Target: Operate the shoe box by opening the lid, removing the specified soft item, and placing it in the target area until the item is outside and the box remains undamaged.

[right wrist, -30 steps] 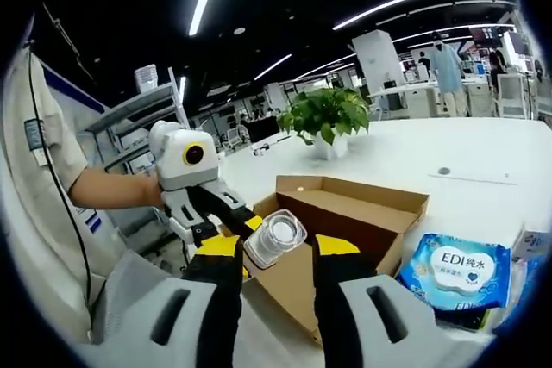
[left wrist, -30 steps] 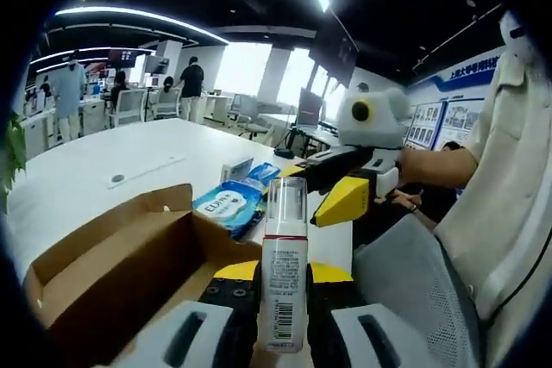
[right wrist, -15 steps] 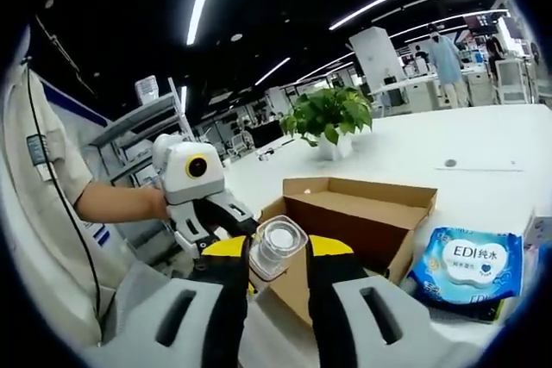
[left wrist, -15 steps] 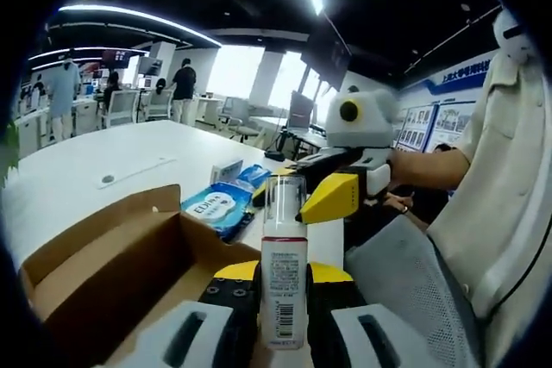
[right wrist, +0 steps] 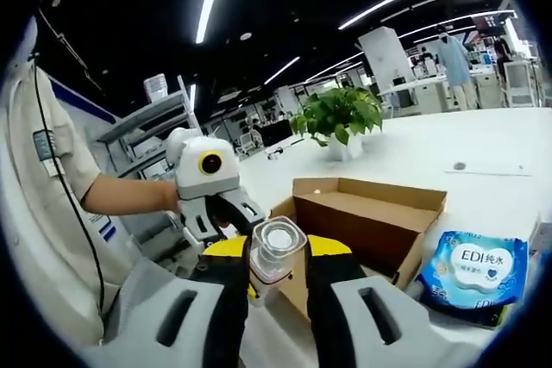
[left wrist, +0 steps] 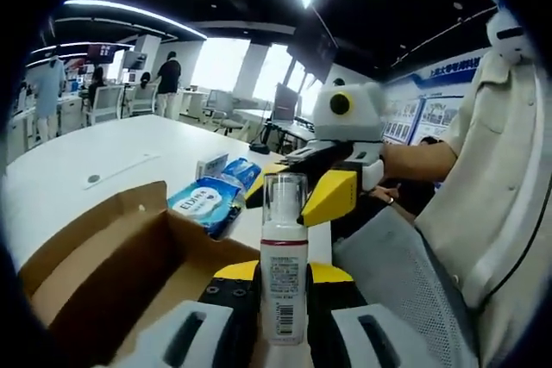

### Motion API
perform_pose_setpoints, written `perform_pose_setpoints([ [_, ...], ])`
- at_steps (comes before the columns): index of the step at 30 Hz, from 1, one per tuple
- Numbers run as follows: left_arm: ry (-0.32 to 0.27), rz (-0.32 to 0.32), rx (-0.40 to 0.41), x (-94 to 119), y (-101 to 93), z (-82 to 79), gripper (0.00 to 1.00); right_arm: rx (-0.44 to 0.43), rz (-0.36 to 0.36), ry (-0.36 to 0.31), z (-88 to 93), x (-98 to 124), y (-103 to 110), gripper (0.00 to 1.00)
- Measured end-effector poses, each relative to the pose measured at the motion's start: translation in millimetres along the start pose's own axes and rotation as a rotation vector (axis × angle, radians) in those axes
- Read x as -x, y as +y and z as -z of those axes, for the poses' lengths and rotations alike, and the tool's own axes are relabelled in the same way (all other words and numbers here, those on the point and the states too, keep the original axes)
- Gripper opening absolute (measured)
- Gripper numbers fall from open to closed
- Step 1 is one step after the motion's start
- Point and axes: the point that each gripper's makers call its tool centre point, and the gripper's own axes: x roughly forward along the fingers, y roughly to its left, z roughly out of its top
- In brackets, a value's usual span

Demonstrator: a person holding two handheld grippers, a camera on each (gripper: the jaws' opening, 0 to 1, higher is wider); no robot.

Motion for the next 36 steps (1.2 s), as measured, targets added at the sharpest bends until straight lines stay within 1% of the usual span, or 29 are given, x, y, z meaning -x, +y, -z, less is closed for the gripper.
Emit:
perform_pose_setpoints([
  [2, 0.006, 0.001, -0.009, -0.2, 0.7, 0.9, 0.20, 0.001, -0.001, 0.004, 0.1, -0.5, 0.6, 0.21],
  [5, 0.016, -0.017, -0.056, -2.1, 1.1, 1.8, 0.20, 0.019, -0.002, 0.011, 0.3, -1.1, 2.0, 0.20],
  [8, 0.024, -0.032, -0.078, -2.4, 2.6, 2.8, 0.20, 0.034, -0.006, 0.022, 1.2, -1.4, 2.2, 0.20],
  [11, 0.030, -0.037, -0.079, -2.3, 4.2, 1.7, 0.20, 0.043, -0.012, 0.025, 0.3, -1.8, 2.2, 0.19],
  [13, 0.031, -0.048, -0.098, -2.4, 6.0, 0.1, 0.22, 0.053, -0.014, 0.025, -1.2, -1.8, 1.9, 0.19],
  [17, 0.036, -0.065, -0.116, -3.0, 9.5, 0.0, 0.29, 0.064, -0.018, 0.029, -2.8, -1.8, 1.2, 0.19],
  [20, 0.027, -0.075, -0.127, -2.8, 10.1, -1.8, 0.32, 0.074, -0.015, 0.032, -3.7, -1.1, -0.7, 0.19],
  [23, 0.027, -0.099, -0.140, -1.7, 14.7, -2.2, 0.37, 0.080, -0.009, 0.029, -5.2, 0.0, -3.5, 0.19],
  [27, 0.019, -0.125, -0.136, 1.4, 20.2, -2.6, 0.42, 0.084, -0.001, 0.025, -8.0, 3.0, -8.5, 0.19],
  [30, 0.009, -0.157, -0.125, 6.1, 25.8, -4.1, 0.46, 0.091, 0.008, 0.022, -11.6, 6.2, -12.6, 0.19],
  [32, 0.001, -0.179, -0.123, 9.7, 28.7, -5.9, 0.51, 0.097, 0.017, 0.018, -14.6, 8.9, -16.4, 0.19],
  [36, -0.018, -0.223, -0.121, 19.1, 34.7, -9.3, 0.56, 0.111, 0.033, 0.014, -21.2, 14.1, -24.3, 0.19],
])
